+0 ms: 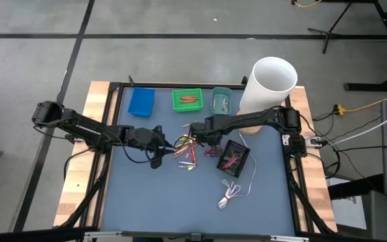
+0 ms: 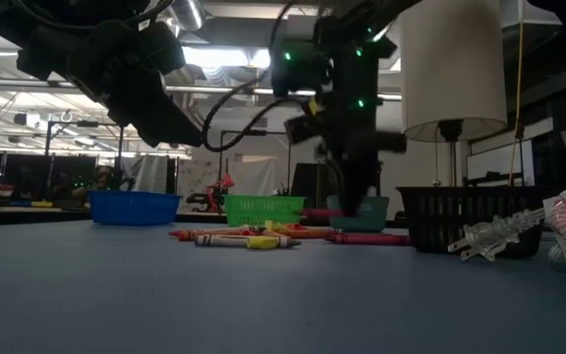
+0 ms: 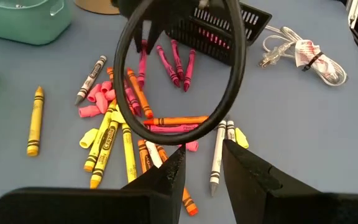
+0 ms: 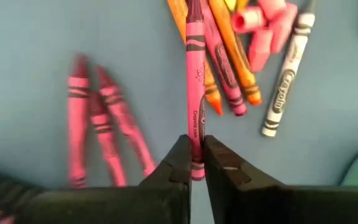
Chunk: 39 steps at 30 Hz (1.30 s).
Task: Sort crayons
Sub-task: Put the red crayon into the black bin
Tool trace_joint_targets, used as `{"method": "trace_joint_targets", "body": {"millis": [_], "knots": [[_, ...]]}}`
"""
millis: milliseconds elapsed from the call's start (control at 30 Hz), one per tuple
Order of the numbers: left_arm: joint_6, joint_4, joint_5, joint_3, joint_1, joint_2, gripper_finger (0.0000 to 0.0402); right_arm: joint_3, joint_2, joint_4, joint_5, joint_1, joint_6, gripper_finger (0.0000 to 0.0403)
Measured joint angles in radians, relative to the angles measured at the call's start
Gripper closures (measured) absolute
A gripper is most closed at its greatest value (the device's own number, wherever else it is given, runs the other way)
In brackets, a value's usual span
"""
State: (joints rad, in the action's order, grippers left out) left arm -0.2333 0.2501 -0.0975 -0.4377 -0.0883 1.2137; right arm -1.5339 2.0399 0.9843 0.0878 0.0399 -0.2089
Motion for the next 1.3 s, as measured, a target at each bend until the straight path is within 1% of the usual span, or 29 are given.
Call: {"method": "trace_joint_targets", "body": {"millis": [100,233,400,567,700,767,900,967,1033,1167,1300], "knots": [[0.0,0.001,-0.001,-0.001,0.0,0.0,0.0312,-0.067,-0.001,0.05,-0.047,-0.008,0.004,0.038],[0.0,0.001,0.0,-0.001,0.0,0.0,0.0312,-0.16,-0.001,0.127,-0.054,-0.033,0.006,0.038],[0.0,0.0,0.0,-0.001,0.0,0.0,0.0311,-0.27,-0.005,0.241,-0.055,-0.105,0.013,0.038],[0.0,-0.001,0.0,-0.001,0.0,0.0,0.0311,-0.319,-0.005,0.31,-0.055,-0.188,0.051,0.0379],[0.0,-0.003,-0.027,-0.001,0.0,0.0,0.0311,-0.318,-0.005,0.376,-0.045,-0.248,0.077,0.0379],[0.0,-0.005,-0.048,-0.001,0.0,0.0,0.0311,-0.309,-0.006,0.414,-0.011,-0.272,0.123,0.0379],[0.0,-0.005,-0.051,-0.001,0.0,0.0,0.0311,-0.278,-0.006,0.541,0.096,-0.304,0.219,0.0379],[0.0,-0.005,-0.051,-0.001,0.0,0.0,0.0311,-0.251,-0.008,0.571,0.111,-0.311,0.263,0.0379],[0.0,-0.005,-0.051,-0.001,0.0,0.0,0.0311,-0.219,-0.007,0.579,0.093,-0.311,0.294,0.0379],[0.0,-0.005,-0.052,-0.001,0.0,0.0,0.0311,-0.158,-0.006,0.587,0.014,-0.309,0.302,0.0379],[0.0,-0.005,-0.066,-0.001,0.0,0.0,0.0311,-0.109,-0.006,0.583,-0.001,-0.309,0.284,0.0379]]}}
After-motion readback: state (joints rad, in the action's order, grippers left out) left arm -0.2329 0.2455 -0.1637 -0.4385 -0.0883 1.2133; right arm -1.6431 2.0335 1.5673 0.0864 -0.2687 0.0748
